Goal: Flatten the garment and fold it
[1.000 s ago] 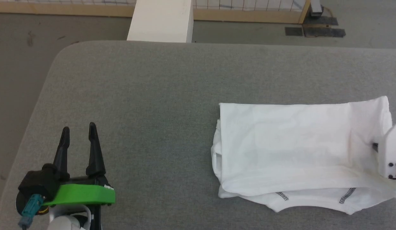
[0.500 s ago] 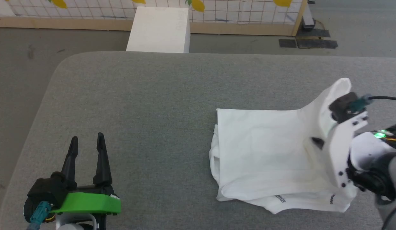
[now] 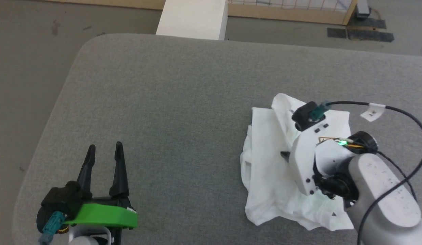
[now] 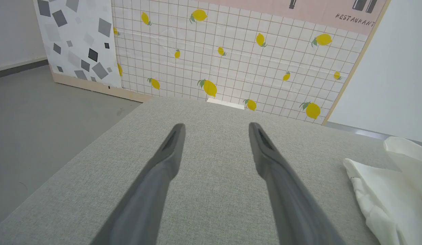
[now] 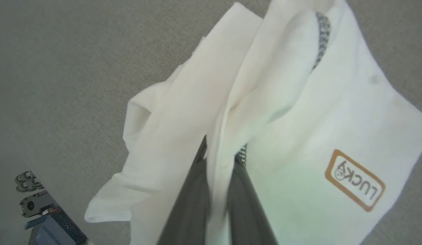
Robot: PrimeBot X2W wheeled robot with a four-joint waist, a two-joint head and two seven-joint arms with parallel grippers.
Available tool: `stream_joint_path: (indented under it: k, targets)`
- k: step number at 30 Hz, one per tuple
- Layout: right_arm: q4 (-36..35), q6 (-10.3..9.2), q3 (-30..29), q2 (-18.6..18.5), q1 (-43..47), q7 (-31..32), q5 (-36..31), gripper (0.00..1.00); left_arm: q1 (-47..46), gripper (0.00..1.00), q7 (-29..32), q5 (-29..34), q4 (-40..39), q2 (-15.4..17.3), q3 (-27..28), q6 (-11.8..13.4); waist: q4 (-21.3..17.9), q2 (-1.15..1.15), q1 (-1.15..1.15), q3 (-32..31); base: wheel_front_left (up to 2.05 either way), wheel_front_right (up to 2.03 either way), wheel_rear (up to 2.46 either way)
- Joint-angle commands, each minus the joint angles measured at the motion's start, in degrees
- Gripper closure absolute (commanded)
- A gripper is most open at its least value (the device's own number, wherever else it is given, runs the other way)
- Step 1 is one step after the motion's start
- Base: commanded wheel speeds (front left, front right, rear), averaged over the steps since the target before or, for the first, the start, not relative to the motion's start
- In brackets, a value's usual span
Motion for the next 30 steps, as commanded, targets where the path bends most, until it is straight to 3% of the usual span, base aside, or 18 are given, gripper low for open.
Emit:
stream_joint_path:
  k: [1,6,7,8,13,19,23,27,30]
  targets:
    - [1.45,-0.08,0.35,0.74,-0.96,-0.8,-0.09,1.0,-1.2,0.0,-0.27,0.03,0.23,-0.33,-0.11,-0.22,1.31,0.0,0.0,1.43,0.0,0.0,0.0]
    - [7.64,-0.08,0.94,3.16,-1.8,-3.3,-0.94,1.0,-2.18,0.0,-0.27,0.05,0.72,-0.76,-0.55,-0.43,1.96,0.0,0.0,2.38,0.0,0.0,0.0]
    - [8.48,-0.08,1.16,3.47,-1.98,-3.94,-1.23,0.7,-2.29,0.0,-0.27,0.05,0.76,-0.82,-0.52,-0.44,1.96,0.0,0.0,2.47,0.0,0.0,0.0]
    - [9.38,-0.08,1.34,3.89,-2.19,-4.79,-1.4,0.0,-2.36,0.0,-0.27,0.05,0.84,-0.88,-0.5,-0.49,1.85,0.0,0.0,2.46,0.0,0.0,0.0]
    - [9.4,-0.08,3.31,5.72,-3.27,-7.44,0.38,0.0,-1.98,0.0,-0.27,0.18,1.19,-1.0,0.2,-0.53,0.04,0.0,0.0,1.3,0.0,0.0,0.0]
    - [3.02,-0.08,4.0,5.46,-3.96,-9.59,3.97,0.0,-0.96,0.0,-0.27,0.47,1.17,-0.93,0.86,-0.67,-3.69,0.0,0.0,-1.22,0.0,0.0,0.0]
    - [-1.03,-0.08,-1.15,3.56,-2.39,-11.33,2.2,0.0,-0.67,0.0,-0.27,0.9,0.78,-0.82,0.82,-0.63,-5.79,0.0,0.0,-2.09,0.0,0.0,0.0]
    - [-1.98,-0.08,-7.62,1.05,1.05,-10.8,-4.57,0.0,-0.6,0.0,-0.27,1.24,0.34,-0.75,0.71,-0.5,-7.19,0.0,0.0,-2.11,0.0,0.0,0.0]
    - [-1.48,-0.08,-11.03,1.19,4.38,-9.39,-8.37,0.0,-0.71,0.0,-0.27,1.16,0.34,-0.75,0.58,-0.53,-7.5,0.0,0.0,-1.68,0.0,0.0,0.0]
